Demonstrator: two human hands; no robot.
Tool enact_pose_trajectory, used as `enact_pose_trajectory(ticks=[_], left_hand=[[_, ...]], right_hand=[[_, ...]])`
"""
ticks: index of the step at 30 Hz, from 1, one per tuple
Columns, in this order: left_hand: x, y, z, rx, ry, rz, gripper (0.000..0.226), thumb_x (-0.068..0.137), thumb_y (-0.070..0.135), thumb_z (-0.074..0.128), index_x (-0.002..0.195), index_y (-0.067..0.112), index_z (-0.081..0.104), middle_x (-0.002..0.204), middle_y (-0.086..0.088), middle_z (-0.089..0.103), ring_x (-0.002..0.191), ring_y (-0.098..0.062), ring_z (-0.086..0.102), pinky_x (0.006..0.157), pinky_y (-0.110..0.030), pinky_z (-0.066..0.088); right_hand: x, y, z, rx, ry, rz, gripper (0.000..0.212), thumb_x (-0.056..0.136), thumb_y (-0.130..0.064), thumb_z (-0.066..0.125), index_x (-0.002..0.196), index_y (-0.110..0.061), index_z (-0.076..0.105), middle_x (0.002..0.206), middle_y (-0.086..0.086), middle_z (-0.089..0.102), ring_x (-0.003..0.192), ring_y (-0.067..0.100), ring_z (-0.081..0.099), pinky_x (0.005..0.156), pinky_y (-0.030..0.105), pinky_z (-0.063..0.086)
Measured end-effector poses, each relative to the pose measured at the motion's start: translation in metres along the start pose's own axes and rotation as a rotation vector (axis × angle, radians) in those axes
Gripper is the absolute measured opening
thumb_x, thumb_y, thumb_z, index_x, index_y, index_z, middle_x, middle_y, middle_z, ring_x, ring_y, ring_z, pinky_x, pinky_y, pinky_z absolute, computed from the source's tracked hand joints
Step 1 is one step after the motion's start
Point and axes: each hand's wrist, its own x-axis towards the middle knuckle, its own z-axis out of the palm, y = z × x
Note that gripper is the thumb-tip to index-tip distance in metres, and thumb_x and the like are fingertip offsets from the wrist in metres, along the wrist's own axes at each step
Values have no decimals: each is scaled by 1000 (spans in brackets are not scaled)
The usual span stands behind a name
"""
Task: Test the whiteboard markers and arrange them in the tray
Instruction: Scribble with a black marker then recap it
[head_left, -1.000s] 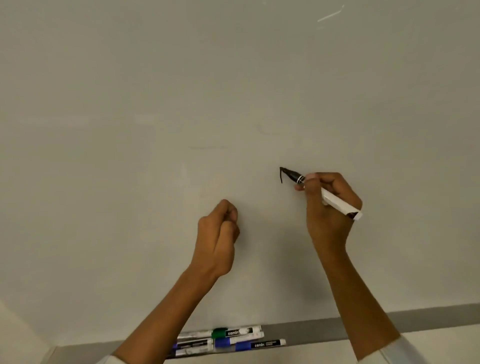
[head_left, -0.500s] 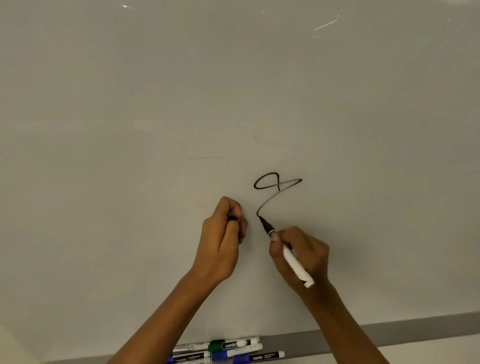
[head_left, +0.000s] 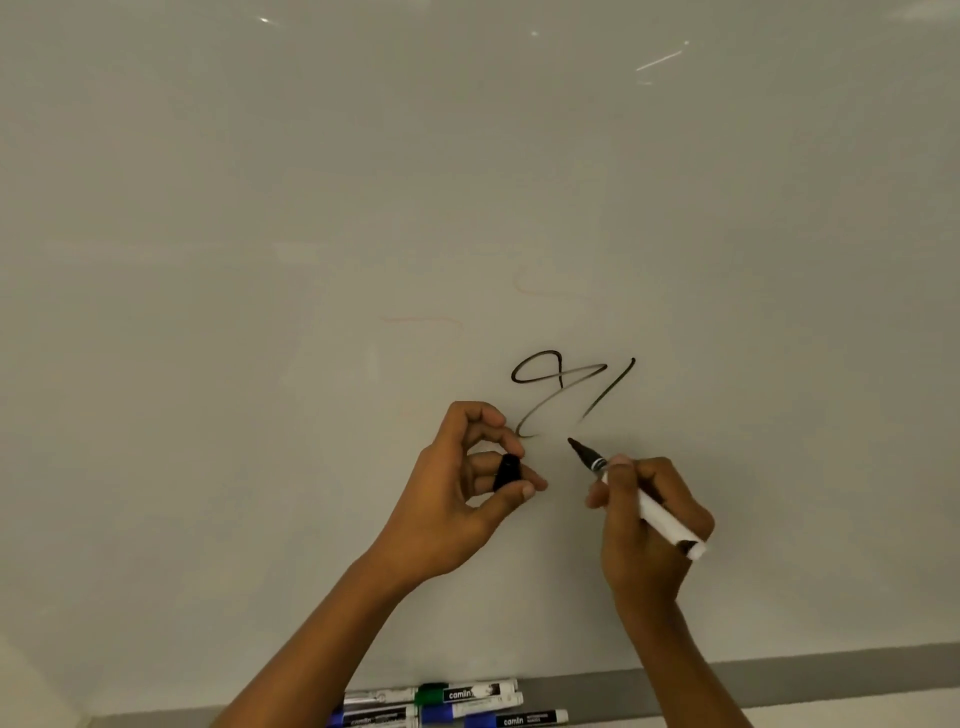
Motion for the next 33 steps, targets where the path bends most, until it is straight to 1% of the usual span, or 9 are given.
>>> enact_pose_trajectory(ticks=[4,9,12,14,18,22,25,27,33], left_hand=[[-6,4,-6,-42,-2,-121,37,72,-6,79,90,11,52,87,2,68,87,-26,75,76,-39,60],[-14,3,-14,-119,11,-56,28,67,-17,77,69,2,57,86,-6,66,84,-33,74,71,-33,60],[-22,4,-22,-103,-12,-57,26,68,-14,78,70,4,60,84,-5,70,80,-33,74,69,-32,59],[-27,4,-28,-39,-10,-66,24,67,-7,82,75,9,65,83,-10,74,72,-30,74,63,-32,59],[-37,4,-40,-16,-28,-93,21,68,-4,83,82,5,71,83,-13,75,66,-24,71,57,-33,58],[-48,-1,-47,-51,3,-147,18,69,-6,81,84,2,74,82,-13,76,63,-22,70,61,-29,58],[-55,-5,-51,-20,-5,-152,19,70,-4,81,87,0,75,85,-12,76,73,-26,72,71,-30,58],[-59,-6,-52,-20,10,-154,18,70,-5,81,86,1,75,85,-13,76,74,-25,73,72,-29,57],[-68,-5,-62,-236,131,-221,18,65,-12,77,73,3,75,74,-20,73,57,-25,69,58,-31,57]], right_hand=[[2,-24,0,306,-44,284,22,81,-28,57,64,-15,61,52,-1,59,44,17,58,46,28,51],[-2,-35,2,395,-286,345,23,78,-24,59,56,-25,63,48,-5,56,40,15,54,42,25,48],[-9,-32,4,407,-314,398,33,80,-8,53,51,-22,60,47,-3,55,38,16,52,39,24,46],[-14,-31,6,404,-341,435,35,80,-7,50,51,-22,60,47,-2,55,37,16,51,39,23,46],[-26,-29,10,407,-416,503,34,80,-8,51,50,-21,60,46,-2,54,38,17,50,39,24,45],[-36,-30,16,411,-466,544,29,81,-13,55,53,-19,61,46,1,54,39,18,51,40,25,45],[-44,-32,22,352,-545,504,24,77,-30,60,57,-18,61,48,4,58,41,21,55,42,33,46],[-49,-33,27,340,-559,491,28,77,-34,59,59,-13,59,48,8,58,41,22,55,43,37,46],[-61,-34,47,378,-541,387,26,79,-29,60,62,-9,60,50,3,62,40,20,57,44,26,48]])
